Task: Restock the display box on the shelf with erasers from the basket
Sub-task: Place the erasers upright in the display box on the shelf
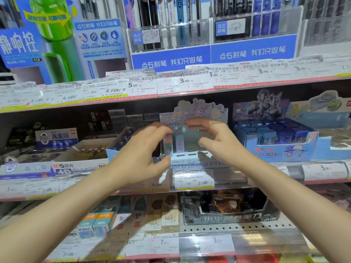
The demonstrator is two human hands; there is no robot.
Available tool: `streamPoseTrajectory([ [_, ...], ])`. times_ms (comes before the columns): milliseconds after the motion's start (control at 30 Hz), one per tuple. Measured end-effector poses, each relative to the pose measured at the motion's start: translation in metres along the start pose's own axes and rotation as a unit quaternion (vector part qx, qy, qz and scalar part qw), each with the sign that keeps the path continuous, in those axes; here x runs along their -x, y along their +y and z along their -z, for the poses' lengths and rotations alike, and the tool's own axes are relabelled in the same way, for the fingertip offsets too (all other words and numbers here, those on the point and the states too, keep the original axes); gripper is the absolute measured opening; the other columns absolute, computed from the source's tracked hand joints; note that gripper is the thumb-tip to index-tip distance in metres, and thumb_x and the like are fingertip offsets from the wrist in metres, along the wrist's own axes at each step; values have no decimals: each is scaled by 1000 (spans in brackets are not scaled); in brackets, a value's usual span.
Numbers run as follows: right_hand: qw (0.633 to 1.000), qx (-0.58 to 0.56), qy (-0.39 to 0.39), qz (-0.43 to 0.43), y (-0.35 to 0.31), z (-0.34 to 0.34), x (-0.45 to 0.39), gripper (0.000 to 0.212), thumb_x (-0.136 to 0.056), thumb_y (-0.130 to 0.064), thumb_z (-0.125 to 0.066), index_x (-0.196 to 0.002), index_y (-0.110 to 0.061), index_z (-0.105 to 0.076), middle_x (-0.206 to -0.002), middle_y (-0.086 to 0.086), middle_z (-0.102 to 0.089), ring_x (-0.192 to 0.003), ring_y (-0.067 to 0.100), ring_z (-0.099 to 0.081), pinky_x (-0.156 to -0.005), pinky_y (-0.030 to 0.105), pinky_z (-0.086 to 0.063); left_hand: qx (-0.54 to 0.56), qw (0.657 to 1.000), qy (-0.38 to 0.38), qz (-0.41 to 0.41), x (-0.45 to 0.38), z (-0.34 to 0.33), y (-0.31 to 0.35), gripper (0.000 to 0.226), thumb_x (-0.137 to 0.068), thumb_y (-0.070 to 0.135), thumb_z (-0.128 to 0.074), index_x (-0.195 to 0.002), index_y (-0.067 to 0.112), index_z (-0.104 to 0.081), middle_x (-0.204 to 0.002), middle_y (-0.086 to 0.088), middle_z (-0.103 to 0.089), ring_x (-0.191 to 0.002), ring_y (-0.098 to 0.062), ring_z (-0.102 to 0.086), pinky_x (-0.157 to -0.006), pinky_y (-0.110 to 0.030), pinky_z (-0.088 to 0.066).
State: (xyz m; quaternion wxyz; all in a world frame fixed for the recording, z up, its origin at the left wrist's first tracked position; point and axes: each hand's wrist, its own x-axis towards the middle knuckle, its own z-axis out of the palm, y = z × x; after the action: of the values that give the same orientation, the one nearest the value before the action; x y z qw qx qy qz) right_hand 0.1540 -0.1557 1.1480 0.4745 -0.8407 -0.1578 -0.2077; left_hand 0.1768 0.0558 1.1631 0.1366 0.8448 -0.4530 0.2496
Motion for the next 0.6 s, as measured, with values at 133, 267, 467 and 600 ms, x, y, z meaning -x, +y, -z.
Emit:
streamPoseTrajectory([
  [133, 997, 4, 29, 71, -3, 17, 28, 32, -74, -17, -52, -104, -25, -60, -102, -10, -63, -95, 9, -59, -91, 29, -47, 9, 997, 72, 9, 5, -4, 32, 42, -78, 32, -51, -112, 6, -56, -104, -4, -58, -95, -16, -52, -82, -27, -42],
  [267, 995, -30, 3, 93, -1, 29, 59, 19, -79, -15, -61, -96, -22, -62, -84, 1, -64, -73, 23, -56, -64, 24, -46, 33, 994, 89, 57, 21, -15, 66, 36, -78, 34, -51, -103, 10, -58, -90, 4, -58, -79, -9, -50, -71, -14, -38],
  [467, 993, -80, -62, 54, 26, 26, 131, 17, -73, -32, -59, -89, -28, -61, -69, 3, -58, -58, 22, -47, -54, 29, -40, 130, 982, 54, 123, 68, -43, 113, 29, -75, 35, -53, -94, 15, -61, -66, 7, -60, -61, -6, -52, -56, -12, -39],
  [600, 993, -68, -94, -14, 53, 6, 183, 19, -72, -33, -58, -89, -28, -62, -65, -12, -57, -54, 4, -43, -54, 19, -39, 162, 971, -23, 172, 110, -72, 123, 28, -72, 42, -50, -89, 22, -59, -63, 11, -58, -57, -7, -51, -53, -14, -38],
])
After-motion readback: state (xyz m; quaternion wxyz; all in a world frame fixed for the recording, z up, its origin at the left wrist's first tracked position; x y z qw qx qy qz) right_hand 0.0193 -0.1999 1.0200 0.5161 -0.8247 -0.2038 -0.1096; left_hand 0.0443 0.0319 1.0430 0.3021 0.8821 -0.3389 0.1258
